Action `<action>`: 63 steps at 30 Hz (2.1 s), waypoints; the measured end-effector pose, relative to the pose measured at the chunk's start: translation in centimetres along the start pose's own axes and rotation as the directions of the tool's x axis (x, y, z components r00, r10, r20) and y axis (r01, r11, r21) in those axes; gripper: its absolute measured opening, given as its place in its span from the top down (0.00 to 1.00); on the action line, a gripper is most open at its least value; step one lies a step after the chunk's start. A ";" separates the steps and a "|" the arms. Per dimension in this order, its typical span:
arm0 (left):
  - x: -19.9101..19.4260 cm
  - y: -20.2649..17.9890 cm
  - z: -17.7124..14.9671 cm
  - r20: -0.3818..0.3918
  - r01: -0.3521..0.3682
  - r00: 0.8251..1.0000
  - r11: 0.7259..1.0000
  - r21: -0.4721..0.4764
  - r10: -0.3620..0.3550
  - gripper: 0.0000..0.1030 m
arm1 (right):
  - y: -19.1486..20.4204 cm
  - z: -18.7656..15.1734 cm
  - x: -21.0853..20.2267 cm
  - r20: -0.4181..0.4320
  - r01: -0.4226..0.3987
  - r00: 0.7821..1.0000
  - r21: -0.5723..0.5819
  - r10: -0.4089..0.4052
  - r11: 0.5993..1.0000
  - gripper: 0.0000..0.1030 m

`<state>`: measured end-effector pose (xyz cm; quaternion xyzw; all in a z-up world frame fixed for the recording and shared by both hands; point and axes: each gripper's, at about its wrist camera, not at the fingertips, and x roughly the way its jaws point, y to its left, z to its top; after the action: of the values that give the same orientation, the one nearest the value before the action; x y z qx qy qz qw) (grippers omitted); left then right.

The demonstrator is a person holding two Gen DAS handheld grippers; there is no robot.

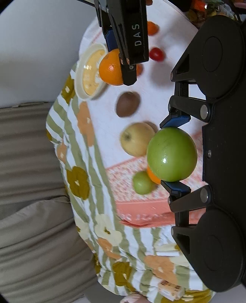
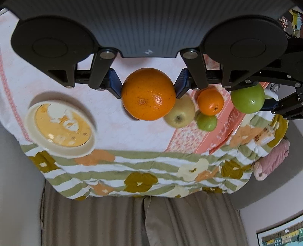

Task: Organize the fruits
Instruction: 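Carry the green apple and orange with both tools over the white bowl, then open the left tool to drop the apple while the right tool releases the orange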

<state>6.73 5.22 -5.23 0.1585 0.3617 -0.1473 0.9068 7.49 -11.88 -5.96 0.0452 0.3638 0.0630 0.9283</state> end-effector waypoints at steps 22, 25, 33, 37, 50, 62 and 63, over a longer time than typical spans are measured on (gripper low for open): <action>6.1 -11.8 14.5 0.065 0.065 0.996 0.997 -0.030 -0.063 0.41 | -21.0 8.0 0.0 0.034 0.045 0.998 -0.001 -0.045 0.999 0.28; 8.3 -13.4 15.9 0.056 0.077 0.996 0.997 -0.025 -0.075 0.41 | -23.6 8.6 1.4 0.023 0.051 0.998 0.001 -0.051 0.999 0.28; 15.4 -16.6 18.6 -0.002 0.111 0.994 0.994 -0.004 -0.111 0.41 | -28.5 9.4 6.0 -0.023 0.042 0.999 0.023 -0.041 0.999 0.28; 19.1 -17.4 19.4 -0.033 0.108 0.994 0.994 0.014 -0.108 0.41 | -29.7 9.6 8.5 -0.046 0.037 0.998 0.024 -0.036 0.999 0.28; 23.5 -19.3 19.7 -0.099 0.123 0.989 0.988 0.093 -0.114 0.33 | -31.0 10.2 12.1 -0.086 0.041 0.996 0.069 -0.035 0.997 0.28; 20.5 -18.1 19.2 -0.071 0.120 0.991 0.990 0.074 -0.114 0.04 | -30.9 10.5 12.2 -0.104 0.035 0.994 0.063 -0.028 0.997 0.28; 20.3 -18.0 19.1 -0.073 0.119 0.991 0.991 0.069 -0.114 0.04 | -30.9 10.5 12.2 -0.105 0.032 0.994 0.062 -0.025 0.998 0.28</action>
<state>25.58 -21.73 -9.57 0.1752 0.3957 -0.2076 0.8773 26.12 -40.99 -10.48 0.0664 0.4140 0.0402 0.9069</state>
